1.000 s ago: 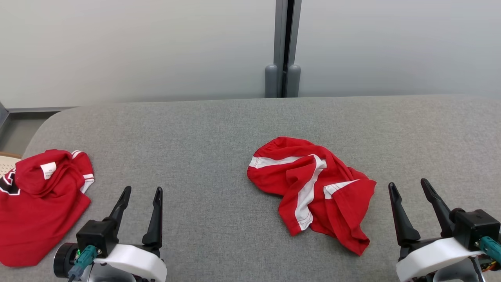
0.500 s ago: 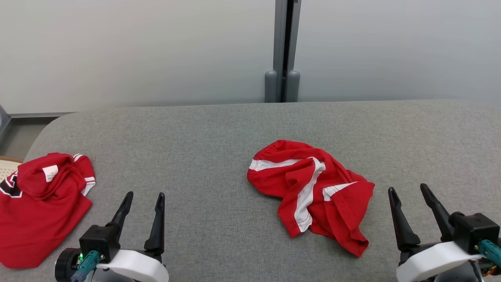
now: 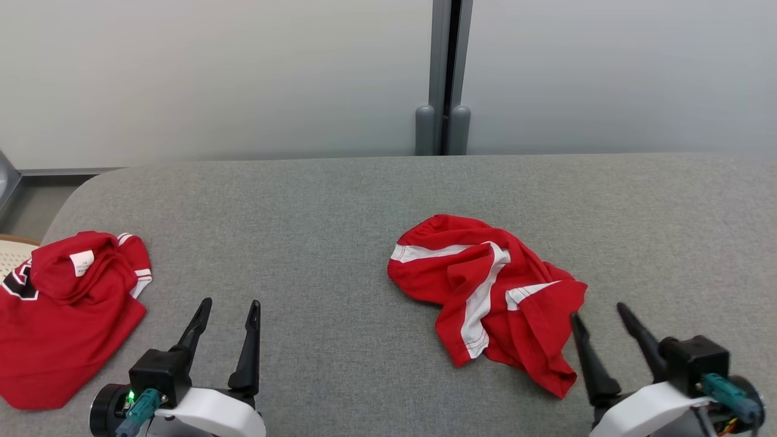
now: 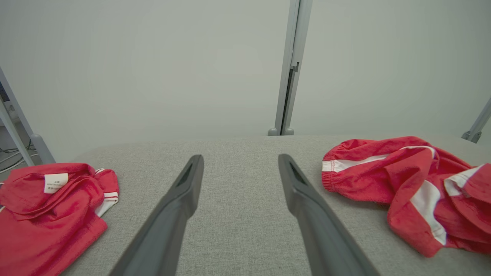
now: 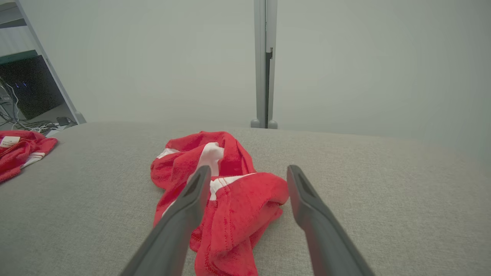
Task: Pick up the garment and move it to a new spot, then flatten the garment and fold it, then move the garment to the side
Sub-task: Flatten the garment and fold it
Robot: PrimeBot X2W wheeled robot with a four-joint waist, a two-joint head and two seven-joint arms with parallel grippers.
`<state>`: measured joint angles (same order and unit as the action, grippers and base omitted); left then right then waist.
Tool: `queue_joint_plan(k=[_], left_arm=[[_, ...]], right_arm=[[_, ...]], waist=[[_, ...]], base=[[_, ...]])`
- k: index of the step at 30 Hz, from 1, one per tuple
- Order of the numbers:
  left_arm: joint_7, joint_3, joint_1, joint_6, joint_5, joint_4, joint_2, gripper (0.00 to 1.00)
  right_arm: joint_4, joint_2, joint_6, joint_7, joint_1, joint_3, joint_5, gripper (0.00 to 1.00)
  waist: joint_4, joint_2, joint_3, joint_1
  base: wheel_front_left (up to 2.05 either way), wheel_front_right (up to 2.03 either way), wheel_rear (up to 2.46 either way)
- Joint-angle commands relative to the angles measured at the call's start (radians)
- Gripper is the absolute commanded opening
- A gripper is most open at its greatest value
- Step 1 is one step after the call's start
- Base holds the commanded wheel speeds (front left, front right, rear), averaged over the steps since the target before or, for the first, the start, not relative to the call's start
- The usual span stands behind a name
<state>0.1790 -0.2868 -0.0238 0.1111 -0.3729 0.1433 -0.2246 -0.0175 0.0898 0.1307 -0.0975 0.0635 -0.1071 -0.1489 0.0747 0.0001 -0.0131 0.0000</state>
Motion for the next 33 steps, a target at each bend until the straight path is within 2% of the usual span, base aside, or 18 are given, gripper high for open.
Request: queue_joint_plan(k=[1,7,12,13,14,16,22,27,33], left_arm=[[-0.001,-0.001,-0.013,0.004,-0.001,-0.002,-0.002,1.0],[0.01,-0.012,-0.056,0.001,0.003,-0.002,0.011,1.0],[0.027,-0.018,-0.101,-0.004,0.009,0.01,0.025,1.0],[0.031,-0.019,-0.108,-0.006,0.01,0.012,0.027,1.0],[0.035,-0.02,-0.115,-0.006,0.01,0.015,0.028,1.0],[0.04,-0.022,-0.127,-0.008,0.012,0.021,0.03,1.0],[0.051,-0.023,-0.145,-0.011,0.014,0.03,0.028,1.0],[0.058,-0.024,-0.173,-0.013,0.019,0.028,0.028,1.0],[0.065,-0.03,-0.229,-0.02,0.023,0.021,0.035,1.0]], right_arm=[[0.018,0.005,0.0,-0.012,0.013,-0.019,-0.011,1.0],[0.11,0.014,0.0,-0.022,0.007,-0.08,-0.003,1.0],[0.186,0.008,0.0,0.0,-0.045,-0.078,0.02,1.0],[0.194,0.005,0.0,0.008,-0.057,-0.073,0.02,0.8],[0.202,0.003,0.0,0.016,-0.069,-0.066,0.021,0.44],[0.214,-0.004,0.0,0.025,-0.085,-0.054,0.024,0.0],[0.186,-0.011,0.0,0.061,-0.127,0.0,0.025,0.0],[0.147,-0.011,0.0,0.065,-0.18,0.089,0.008,0.0],[0.188,0.007,0.0,0.055,-0.285,0.2,-0.021,0.0]], waist=[[0.007,-0.0001,0.007,0.0],[0.037,-0.0001,0.056,0.0],[0.05,-0.0001,0.107,0.0],[0.051,-0.0001,0.116,0.0],[0.051,-0.0001,0.122,0.0],[0.051,-0.0001,0.132,0.0],[0.045,-0.0001,0.152,0.0],[0.04,-0.0001,0.189,0.0],[0.054,-0.0001,0.268,0.0]], base=[[0.0,0.0,0.0],[0.0,0.0,0.0],[0.0,0.0,0.0],[0.0,0.0,0.0],[0.0,0.0,0.0],[0.0,0.0,0.0],[0.0,0.0,0.0],[0.0,0.0,0.0],[0.0,0.0,0.0]])
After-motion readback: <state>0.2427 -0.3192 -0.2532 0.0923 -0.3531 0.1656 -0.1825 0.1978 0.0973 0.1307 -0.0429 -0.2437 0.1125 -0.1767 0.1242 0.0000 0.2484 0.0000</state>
